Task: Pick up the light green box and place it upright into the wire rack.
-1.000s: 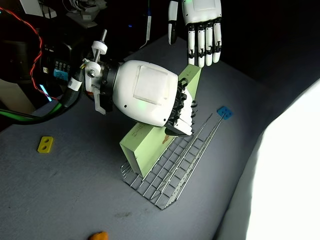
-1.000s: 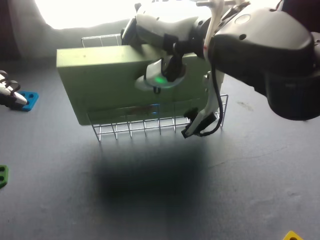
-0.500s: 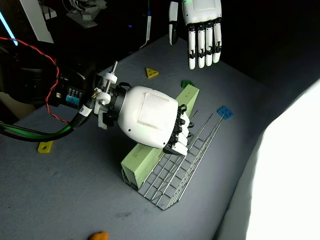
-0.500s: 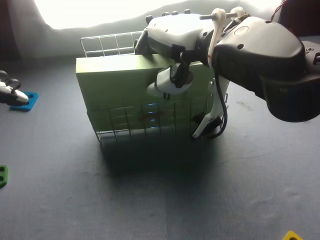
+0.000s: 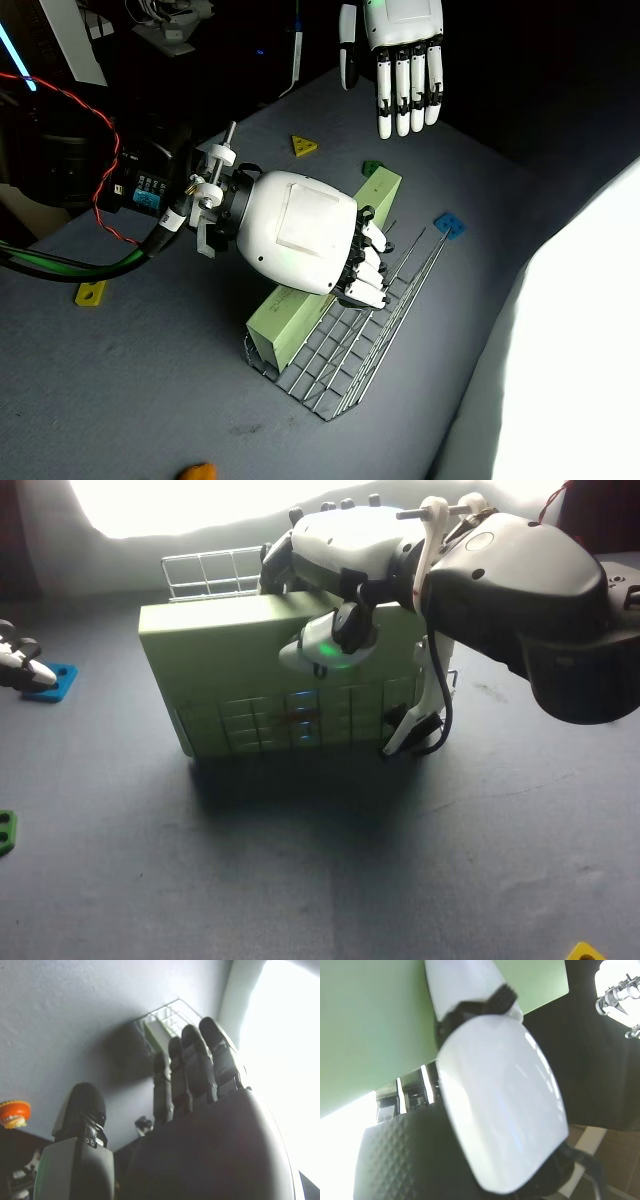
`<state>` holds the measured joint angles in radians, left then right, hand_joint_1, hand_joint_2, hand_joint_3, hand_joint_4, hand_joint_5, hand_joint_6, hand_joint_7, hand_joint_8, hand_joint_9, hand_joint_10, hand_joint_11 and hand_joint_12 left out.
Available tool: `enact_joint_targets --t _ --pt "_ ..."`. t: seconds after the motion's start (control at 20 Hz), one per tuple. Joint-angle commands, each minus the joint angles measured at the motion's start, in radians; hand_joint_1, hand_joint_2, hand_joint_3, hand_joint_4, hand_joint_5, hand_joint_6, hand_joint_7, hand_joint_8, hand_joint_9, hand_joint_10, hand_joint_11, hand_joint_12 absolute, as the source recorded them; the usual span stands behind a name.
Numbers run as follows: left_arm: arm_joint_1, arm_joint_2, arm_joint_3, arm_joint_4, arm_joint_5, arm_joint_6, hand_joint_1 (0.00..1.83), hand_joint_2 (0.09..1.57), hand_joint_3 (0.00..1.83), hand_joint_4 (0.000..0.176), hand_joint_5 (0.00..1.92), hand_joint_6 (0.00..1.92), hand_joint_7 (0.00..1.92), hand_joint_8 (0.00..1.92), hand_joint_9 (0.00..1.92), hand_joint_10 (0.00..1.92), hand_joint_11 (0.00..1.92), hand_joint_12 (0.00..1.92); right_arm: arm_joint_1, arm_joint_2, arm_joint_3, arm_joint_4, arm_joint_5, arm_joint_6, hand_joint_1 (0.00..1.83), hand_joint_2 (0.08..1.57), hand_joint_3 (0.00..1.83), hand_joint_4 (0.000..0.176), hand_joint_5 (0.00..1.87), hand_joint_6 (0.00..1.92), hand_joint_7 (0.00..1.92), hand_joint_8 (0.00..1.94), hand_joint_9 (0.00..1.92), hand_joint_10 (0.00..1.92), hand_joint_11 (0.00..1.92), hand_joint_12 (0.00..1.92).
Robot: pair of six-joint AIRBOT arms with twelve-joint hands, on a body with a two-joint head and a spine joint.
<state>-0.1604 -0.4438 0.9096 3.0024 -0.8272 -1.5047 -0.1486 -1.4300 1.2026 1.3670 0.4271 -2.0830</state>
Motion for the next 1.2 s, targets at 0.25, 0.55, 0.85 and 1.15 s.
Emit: enact_joint_targets --t 0.25,0.55,0.85,1.15 --pt "-0.011 0.001 -0.003 0.01 0.082 0.002 0.35 1.29 0.0 0.042 0.24 0.0 0.32 0.0 0.34 0.01 0.0 0.75 0.022 0.015 -0.008 -0.041 0.025 0.008 1.05 1.03 0.0 0.0 0.53 0.13 0.67 0.02 0.43 0.71 0.06 1.57" --pt "-0.011 0.001 -0.003 0.01 0.082 0.002 0.38 1.29 0.0 0.04 0.24 0.01 0.36 0.01 0.35 0.0 0.0 0.7 0.059 0.083 -0.087 -0.04 0.043 -0.003 0.94 1.07 0.01 0.0 0.5 0.06 0.62 0.0 0.4 0.73 0.05 1.59" --pt "-0.011 0.001 -0.002 0.01 0.082 0.002 0.37 1.28 0.0 0.049 0.24 0.0 0.33 0.01 0.28 0.01 0.0 0.63 0.053 0.28 -0.28 -0.317 0.077 0.127 0.93 1.02 0.0 0.0 0.58 0.05 0.67 0.01 0.42 0.77 0.05 1.58" --pt "-0.008 0.001 0.0 0.01 0.082 0.002 0.38 1.28 0.0 0.051 0.24 0.0 0.33 0.0 0.28 0.0 0.0 0.64 0.008 0.418 -0.354 -0.395 0.081 0.179 0.92 1.02 0.0 0.0 0.58 0.04 0.67 0.01 0.41 0.77 0.05 1.58"
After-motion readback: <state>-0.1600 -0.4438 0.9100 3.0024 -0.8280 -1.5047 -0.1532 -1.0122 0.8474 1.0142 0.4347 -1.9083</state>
